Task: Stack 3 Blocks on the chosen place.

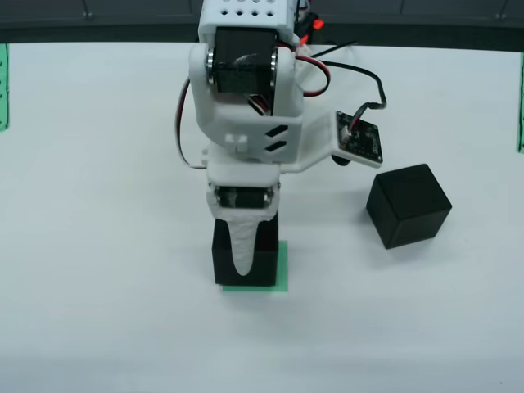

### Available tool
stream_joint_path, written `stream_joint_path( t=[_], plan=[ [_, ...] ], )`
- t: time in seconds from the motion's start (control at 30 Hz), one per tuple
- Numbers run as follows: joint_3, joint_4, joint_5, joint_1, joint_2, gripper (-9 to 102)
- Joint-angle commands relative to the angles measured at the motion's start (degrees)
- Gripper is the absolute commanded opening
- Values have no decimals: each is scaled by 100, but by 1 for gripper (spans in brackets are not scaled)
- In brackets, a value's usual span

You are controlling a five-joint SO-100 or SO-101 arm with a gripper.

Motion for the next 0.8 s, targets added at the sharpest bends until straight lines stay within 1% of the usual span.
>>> stream_joint_path(
  t=[0.0,0.4,0.63,0.77],
  plan=[
    [-264,53,62,-70,18,27],
    [-352,53,88,-97,-114,28],
    [-369,53,88,-88,-141,41],
    [-387,44,88,-79,-141,42]
  ],
)
